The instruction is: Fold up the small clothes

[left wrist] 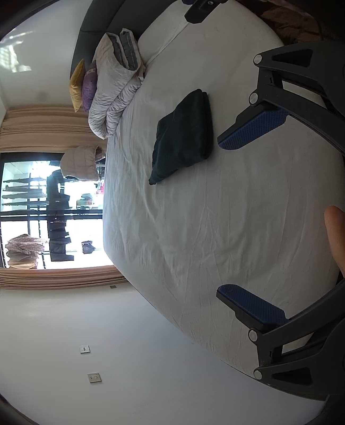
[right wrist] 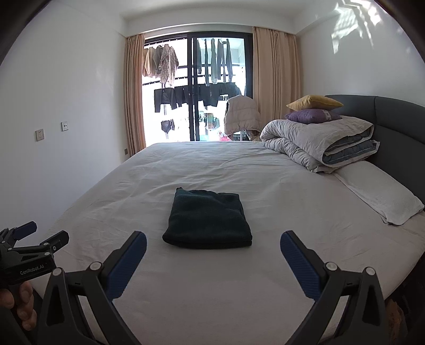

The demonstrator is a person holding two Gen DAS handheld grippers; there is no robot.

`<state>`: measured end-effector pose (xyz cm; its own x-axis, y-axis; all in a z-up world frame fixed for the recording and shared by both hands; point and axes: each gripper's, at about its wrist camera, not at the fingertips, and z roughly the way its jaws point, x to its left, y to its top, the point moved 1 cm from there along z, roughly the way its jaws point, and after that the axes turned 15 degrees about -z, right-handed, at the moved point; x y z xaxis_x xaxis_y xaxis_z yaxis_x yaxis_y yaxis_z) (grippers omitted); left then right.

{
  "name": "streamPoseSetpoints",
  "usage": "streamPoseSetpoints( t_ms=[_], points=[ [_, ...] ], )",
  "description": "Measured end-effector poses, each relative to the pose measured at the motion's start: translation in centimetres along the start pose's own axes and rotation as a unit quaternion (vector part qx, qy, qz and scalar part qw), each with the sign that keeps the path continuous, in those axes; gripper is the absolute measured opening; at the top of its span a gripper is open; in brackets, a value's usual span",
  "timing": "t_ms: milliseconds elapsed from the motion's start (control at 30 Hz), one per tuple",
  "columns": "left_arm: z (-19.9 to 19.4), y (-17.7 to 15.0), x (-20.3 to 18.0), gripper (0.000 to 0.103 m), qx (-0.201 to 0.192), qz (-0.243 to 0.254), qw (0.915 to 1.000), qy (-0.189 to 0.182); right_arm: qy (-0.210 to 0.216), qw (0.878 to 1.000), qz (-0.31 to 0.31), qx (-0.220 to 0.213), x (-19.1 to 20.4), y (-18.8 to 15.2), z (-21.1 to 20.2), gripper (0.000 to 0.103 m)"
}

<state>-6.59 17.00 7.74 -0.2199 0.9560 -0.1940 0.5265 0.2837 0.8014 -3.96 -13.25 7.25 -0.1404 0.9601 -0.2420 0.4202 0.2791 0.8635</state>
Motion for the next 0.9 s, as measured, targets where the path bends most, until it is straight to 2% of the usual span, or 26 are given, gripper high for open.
streamPoseSetpoints(
  t_ms=[367,900],
  points=[
    [3.8,-0.3,-0.2,0.103,0.037,-0.010,0.9992,-0.007,0.019,0.999,0.003,0.040,1.1,-1.2,1.7,0.103],
    [5.7,-0.5,0.0,0.103,0.050,-0.011,0.9987,-0.007,0.030,0.998,0.002,0.059,1.8,-1.8,2.8,0.103]
  ],
)
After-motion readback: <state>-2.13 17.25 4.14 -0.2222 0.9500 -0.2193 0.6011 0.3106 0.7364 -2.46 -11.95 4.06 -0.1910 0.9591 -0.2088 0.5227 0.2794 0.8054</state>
